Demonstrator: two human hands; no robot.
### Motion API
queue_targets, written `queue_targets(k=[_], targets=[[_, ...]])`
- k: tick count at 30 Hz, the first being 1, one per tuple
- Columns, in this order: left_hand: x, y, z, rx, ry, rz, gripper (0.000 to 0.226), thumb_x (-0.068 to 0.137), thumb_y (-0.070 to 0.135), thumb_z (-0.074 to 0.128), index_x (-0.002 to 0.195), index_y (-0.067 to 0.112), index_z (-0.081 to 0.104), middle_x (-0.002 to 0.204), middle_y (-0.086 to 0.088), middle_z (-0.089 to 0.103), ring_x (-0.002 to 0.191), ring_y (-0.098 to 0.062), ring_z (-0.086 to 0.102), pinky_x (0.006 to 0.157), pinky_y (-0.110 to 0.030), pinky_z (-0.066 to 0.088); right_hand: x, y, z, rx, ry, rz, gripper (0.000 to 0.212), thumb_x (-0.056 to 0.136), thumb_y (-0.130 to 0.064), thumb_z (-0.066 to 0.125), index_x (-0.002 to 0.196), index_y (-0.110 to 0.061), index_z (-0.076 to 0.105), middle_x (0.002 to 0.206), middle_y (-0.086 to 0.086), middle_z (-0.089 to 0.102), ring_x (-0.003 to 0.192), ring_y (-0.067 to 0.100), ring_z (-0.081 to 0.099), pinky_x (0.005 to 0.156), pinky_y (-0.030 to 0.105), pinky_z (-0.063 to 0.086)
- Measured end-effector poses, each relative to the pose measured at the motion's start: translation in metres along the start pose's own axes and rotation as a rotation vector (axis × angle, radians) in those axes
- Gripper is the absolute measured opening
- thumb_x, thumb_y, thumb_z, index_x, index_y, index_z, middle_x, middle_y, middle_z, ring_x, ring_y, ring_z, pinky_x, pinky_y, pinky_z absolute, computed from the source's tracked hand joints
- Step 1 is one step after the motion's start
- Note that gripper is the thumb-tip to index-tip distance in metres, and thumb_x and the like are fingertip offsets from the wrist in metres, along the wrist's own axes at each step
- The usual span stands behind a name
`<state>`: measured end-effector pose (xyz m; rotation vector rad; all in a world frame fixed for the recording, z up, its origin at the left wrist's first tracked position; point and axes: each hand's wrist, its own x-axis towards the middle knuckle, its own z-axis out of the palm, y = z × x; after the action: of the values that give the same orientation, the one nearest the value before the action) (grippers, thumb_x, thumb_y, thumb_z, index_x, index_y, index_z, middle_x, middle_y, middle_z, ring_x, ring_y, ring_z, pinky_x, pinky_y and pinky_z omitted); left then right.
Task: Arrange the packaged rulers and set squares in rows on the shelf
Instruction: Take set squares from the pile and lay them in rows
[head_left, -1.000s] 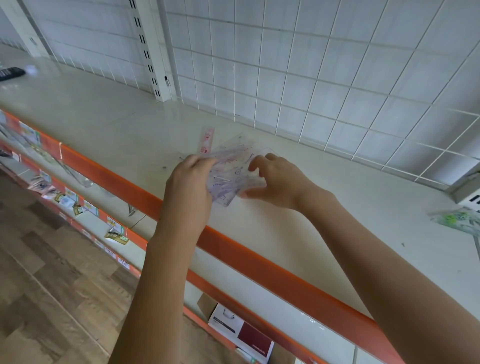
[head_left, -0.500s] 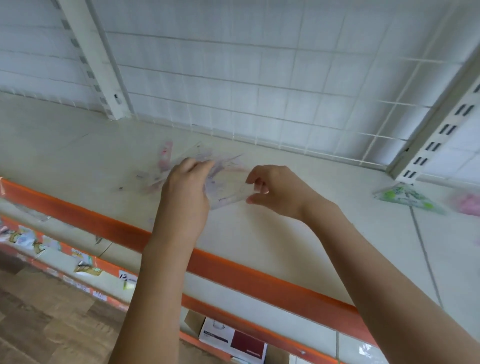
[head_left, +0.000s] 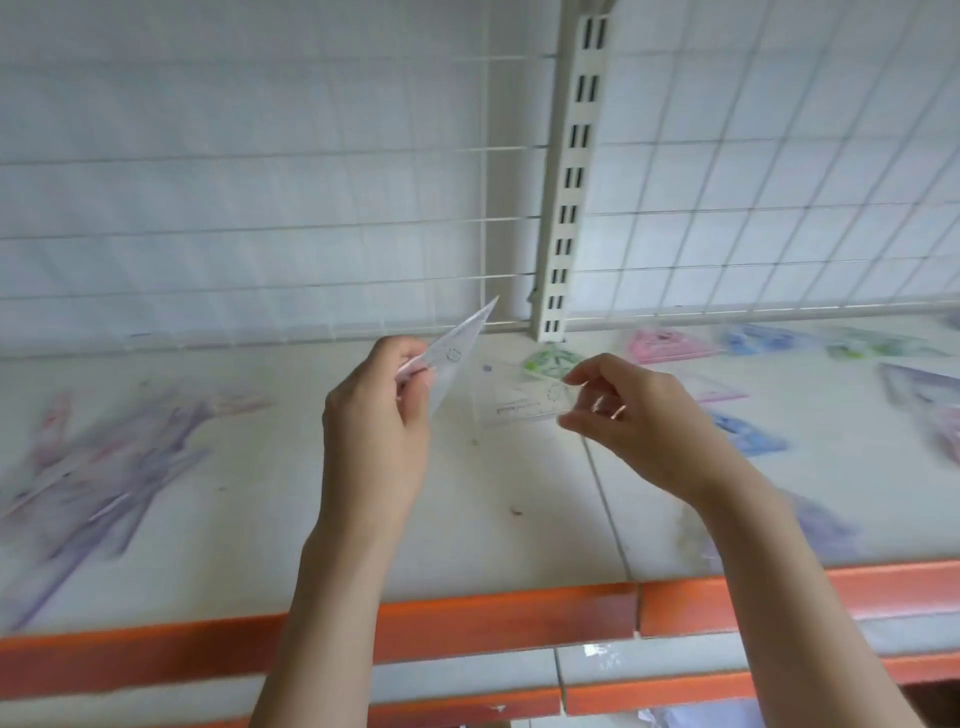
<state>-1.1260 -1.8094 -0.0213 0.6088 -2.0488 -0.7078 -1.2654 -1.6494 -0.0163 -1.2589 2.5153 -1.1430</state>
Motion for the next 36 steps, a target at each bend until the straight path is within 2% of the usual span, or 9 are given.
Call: queue_targets(k=[3,7,13,16,20,24,30,32,36], targets=[[-0.005,0.019,0.029,-0.135,-0.046,-0.020,0.017,0.088,0.005,0.059,0.100,0.018,0.063,0.088,0.008,0.065,0.078,-0.011,0.063,0.071,-0.033,0.055,-0.017,0.024,-0.028,0.000,0.086,0.059,0.024,0.081,-0.018,0.071,0.097,-0.024,0.054,0.065,-0.009,0.053,0.058,0.001,0.047,0.058,0.011,0.037],[-0.010,0.048,0.064,-0.134,-0.133,-0.026,0.028,0.093,0.007,0.050,0.118,0.015,0.059,0.101,-0.001,0.057,0.079,0.005,0.051,0.074,-0.001,0.036,-0.040,0.056,-0.063,-0.025,0.158,0.131,0.021,0.086,-0.022,0.065,0.101,-0.023,0.051,0.062,-0.005,0.044,0.056,0.002,0.043,0.058,0.012,0.036],[-0.025,0.088,0.098,-0.092,-0.271,-0.049,0.058,0.084,0.036,0.062,0.137,0.020,0.045,0.092,0.003,0.038,0.074,0.000,0.046,0.076,-0.009,0.028,-0.056,0.093,-0.103,-0.046,0.217,0.149,0.021,0.088,-0.026,0.063,0.103,-0.026,0.049,0.065,-0.006,0.044,0.058,0.006,0.044,0.058,0.012,0.036],[-0.031,0.101,0.113,-0.041,-0.328,-0.020,0.074,0.077,0.032,0.073,0.141,0.022,0.038,0.099,0.004,0.036,0.082,-0.009,0.043,0.080,-0.008,0.027,-0.060,0.106,-0.119,-0.050,0.228,0.118,0.022,0.087,-0.023,0.063,0.103,-0.026,0.048,0.064,-0.006,0.044,0.060,0.001,0.045,0.058,0.010,0.036],[-0.039,0.116,0.129,-0.087,-0.315,-0.053,0.066,0.076,0.025,0.075,0.131,0.022,0.038,0.113,0.009,0.040,0.089,-0.005,0.044,0.075,-0.001,0.032,-0.063,0.124,-0.135,-0.032,0.205,0.100,0.025,0.088,-0.024,0.063,0.111,-0.024,0.052,0.063,-0.006,0.043,0.059,0.000,0.045,0.058,0.010,0.036],[-0.045,0.129,0.143,-0.075,-0.266,-0.008,0.052,0.074,0.023,0.077,0.115,0.019,0.046,0.106,0.008,0.044,0.081,0.005,0.046,0.071,-0.001,0.035,-0.067,0.142,-0.146,-0.018,0.194,0.091,0.031,0.088,-0.023,0.063,0.118,-0.021,0.056,0.062,-0.007,0.042,0.059,0.001,0.045,0.059,0.010,0.036],[-0.049,0.146,0.165,-0.068,-0.244,0.050,0.049,0.078,0.028,0.072,0.123,0.029,0.053,0.107,0.014,0.040,0.088,0.001,0.053,0.071,-0.005,0.039,-0.072,0.163,-0.162,0.061,0.200,0.079,0.005,0.094,-0.026,0.054,0.091,-0.027,0.057,0.052,-0.010,0.049,0.052,0.006,0.048,0.052,0.014,0.036],[-0.050,0.149,0.170,-0.071,-0.231,0.068,0.051,0.079,0.027,0.071,0.126,0.031,0.053,0.109,0.012,0.041,0.086,0.000,0.053,0.071,-0.004,0.039,-0.074,0.171,-0.167,0.069,0.226,0.100,0.021,0.098,-0.025,0.046,0.084,-0.023,0.061,0.056,-0.011,0.057,0.048,0.003,0.048,0.049,0.014,0.036],[-0.052,0.157,0.183,-0.074,-0.217,0.088,0.053,0.079,0.024,0.072,0.129,0.022,0.053,0.113,0.011,0.042,0.088,0.001,0.052,0.070,-0.001,0.038,-0.075,0.182,-0.177,0.061,0.258,0.119,0.020,0.099,-0.018,0.041,0.091,-0.023,0.058,0.066,-0.006,0.062,0.052,-0.001,0.049,0.051,0.012,0.036]])
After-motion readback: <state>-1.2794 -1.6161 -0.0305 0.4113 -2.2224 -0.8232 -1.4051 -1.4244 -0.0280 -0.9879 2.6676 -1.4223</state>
